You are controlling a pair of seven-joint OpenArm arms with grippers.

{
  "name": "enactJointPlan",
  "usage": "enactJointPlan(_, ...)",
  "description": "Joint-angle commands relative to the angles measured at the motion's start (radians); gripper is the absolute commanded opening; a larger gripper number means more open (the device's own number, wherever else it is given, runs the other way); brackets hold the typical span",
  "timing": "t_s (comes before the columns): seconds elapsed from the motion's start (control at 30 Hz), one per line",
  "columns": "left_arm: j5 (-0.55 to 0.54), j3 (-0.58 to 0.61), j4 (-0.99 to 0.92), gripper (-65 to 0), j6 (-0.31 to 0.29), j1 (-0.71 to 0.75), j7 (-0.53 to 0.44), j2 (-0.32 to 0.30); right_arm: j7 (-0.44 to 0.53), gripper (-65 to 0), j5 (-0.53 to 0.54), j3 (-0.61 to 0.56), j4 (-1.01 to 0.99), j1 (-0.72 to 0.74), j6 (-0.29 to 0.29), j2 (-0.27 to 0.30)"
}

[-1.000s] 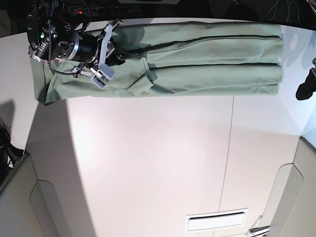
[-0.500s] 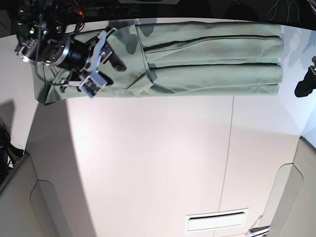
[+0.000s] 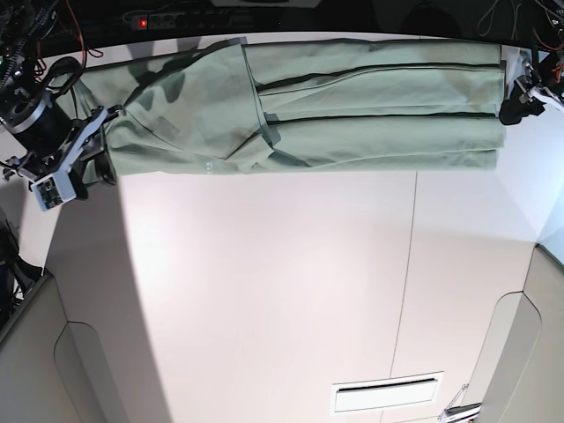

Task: Fold the T-shirt properly
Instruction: 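Grasp both ends of the folded strip with both grippers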

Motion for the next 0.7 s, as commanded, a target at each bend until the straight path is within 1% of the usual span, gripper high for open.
enactJointPlan(0.0,-0.014,-0.007,0.013,-35.9,-0.009,-0.002,-0.018,-0.019,0.024,-38.1,0.008,0.016,0.006,0.005,-0.001,0.010)
enactJointPlan(0.1,0.011,-0.007,0.013,-35.9,-0.009,-0.002,-0.034,-0.014,0.025,-38.1,0.008,0.027,-0.016,0.005,0.000,0.010)
enactJointPlan(0.23,0.140,-0.007,0.011,-35.9,-0.009,-0.002,-0.129,-0.008,0.039,-38.1,0.030,0.027,-0.061,0.005,-0.001,0.010)
enactJointPlan(0.3,0.176,-0.007,0.010,-35.9,-0.009,-0.002,-0.150,-0.008,0.047,-38.1,0.035,0.027,-0.082,0.005,0.000,0.010)
enactJointPlan(0.5,0.177,-0.006,-0.008,-35.9,-0.009,-0.002,-0.129,0.016,0.050,-38.1,0.035,0.027,-0.112,0.005,0.000,0.010)
enactJointPlan(0.57,0.170,-0.006,-0.010,-34.4,-0.009,-0.002,-0.114,0.035,0.050,-38.1,0.035,0.027,-0.112,0.005,0.000,0.010)
enactJointPlan(0.67,0.133,-0.005,-0.010,-34.2,-0.009,-0.002,-0.079,0.063,0.050,-38.1,0.035,0.027,-0.112,0.005,0.000,0.010)
